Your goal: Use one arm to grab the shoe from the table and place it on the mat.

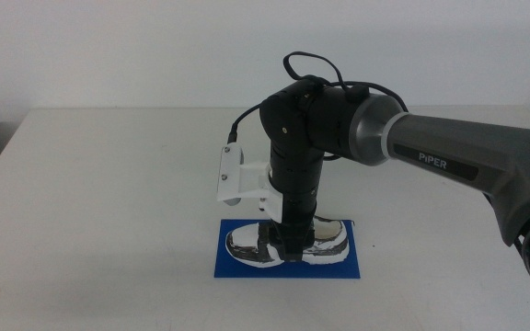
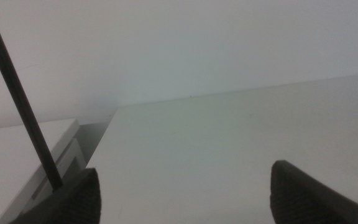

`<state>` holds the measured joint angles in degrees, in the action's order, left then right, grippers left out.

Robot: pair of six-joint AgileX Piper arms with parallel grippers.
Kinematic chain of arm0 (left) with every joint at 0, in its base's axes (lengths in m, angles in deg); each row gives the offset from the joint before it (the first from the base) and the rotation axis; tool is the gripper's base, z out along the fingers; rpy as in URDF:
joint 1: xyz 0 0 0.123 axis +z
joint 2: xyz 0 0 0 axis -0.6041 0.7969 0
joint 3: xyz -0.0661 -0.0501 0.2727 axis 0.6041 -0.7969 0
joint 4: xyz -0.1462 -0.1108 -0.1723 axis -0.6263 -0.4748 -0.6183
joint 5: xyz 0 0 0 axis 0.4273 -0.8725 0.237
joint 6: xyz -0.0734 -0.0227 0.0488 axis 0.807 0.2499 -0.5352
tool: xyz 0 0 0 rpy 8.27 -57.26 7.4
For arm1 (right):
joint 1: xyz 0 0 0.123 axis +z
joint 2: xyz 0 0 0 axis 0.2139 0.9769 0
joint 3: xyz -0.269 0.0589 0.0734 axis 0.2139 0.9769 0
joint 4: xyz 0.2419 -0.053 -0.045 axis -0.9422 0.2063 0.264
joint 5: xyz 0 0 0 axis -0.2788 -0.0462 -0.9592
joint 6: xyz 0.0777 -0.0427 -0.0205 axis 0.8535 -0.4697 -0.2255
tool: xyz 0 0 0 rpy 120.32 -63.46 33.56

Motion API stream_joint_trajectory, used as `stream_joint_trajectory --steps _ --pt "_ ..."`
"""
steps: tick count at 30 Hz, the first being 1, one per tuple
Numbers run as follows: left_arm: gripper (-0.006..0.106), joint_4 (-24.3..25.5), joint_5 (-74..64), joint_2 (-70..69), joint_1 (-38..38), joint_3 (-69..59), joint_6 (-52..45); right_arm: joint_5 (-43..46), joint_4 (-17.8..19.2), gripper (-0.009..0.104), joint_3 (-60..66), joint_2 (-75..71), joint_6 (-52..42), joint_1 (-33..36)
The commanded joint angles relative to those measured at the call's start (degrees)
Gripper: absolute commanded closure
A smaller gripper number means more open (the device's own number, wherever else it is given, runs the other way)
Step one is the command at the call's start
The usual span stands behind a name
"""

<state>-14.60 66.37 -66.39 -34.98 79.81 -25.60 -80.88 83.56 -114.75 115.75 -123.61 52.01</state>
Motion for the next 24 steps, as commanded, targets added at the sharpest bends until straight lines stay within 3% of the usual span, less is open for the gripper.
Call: stream_joint_trajectory --steps 1,17,23,24 --pt "0.007 -0.49 4.64 -0.42 -0.22 -0.29 0.34 1.32 0.43 0.099 -1.72 -3.76 -0.28 -0.55" --pt "0.007 -0.49 4.64 -0.42 -0.22 -0.29 0.34 1.18 -0.21 0.097 -1.72 -1.72 1.47 -1.19" --pt "0.007 -0.49 4.64 -0.42 -0.22 -0.29 0.34 2.10 0.05 0.080 -1.72 -1.72 2.11 -1.19" --pt "0.007 -0.49 4.64 -0.42 -0.22 -0.29 0.34 2.28 0.10 0.069 -1.72 -1.72 2.05 -1.19"
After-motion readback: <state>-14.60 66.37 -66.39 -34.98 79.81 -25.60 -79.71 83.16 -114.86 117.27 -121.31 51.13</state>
